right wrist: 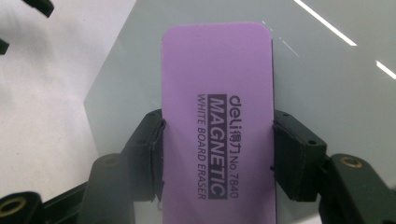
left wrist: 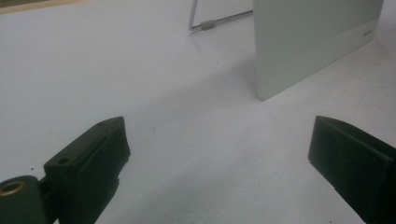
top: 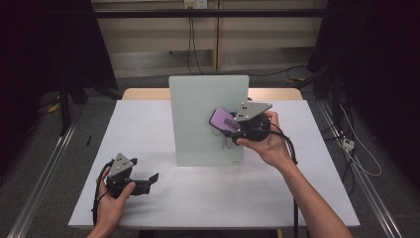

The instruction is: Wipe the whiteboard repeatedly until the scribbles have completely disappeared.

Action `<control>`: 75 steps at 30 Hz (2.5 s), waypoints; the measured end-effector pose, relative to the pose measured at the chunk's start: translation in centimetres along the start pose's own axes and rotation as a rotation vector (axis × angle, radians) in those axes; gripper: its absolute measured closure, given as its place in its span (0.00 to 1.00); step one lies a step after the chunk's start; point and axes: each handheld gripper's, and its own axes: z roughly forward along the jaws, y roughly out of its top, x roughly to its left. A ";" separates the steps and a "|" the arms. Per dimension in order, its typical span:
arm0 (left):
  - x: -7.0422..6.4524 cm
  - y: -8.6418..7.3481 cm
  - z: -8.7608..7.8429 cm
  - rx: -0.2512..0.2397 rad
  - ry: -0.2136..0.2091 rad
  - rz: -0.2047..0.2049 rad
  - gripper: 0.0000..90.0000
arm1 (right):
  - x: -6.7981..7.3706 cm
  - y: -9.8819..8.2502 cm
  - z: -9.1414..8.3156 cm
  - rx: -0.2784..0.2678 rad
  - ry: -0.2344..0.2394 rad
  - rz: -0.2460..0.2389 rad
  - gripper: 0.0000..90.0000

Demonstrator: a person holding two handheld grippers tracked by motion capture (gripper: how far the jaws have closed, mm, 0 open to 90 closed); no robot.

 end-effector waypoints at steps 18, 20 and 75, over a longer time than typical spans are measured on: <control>0.1 0.0 0.0 -0.002 -0.002 0.002 0.06 | -0.4 0.7 0.1 0.006 0.022 -0.002 0.47; 0.1 0.0 0.0 -0.003 -0.004 -0.001 0.06 | -0.8 1.2 -0.3 -0.008 0.004 0.001 0.47; 0.2 0.0 -0.2 -0.005 0.002 0.001 0.06 | 1.2 -0.1 1.6 0.014 0.058 0.005 0.47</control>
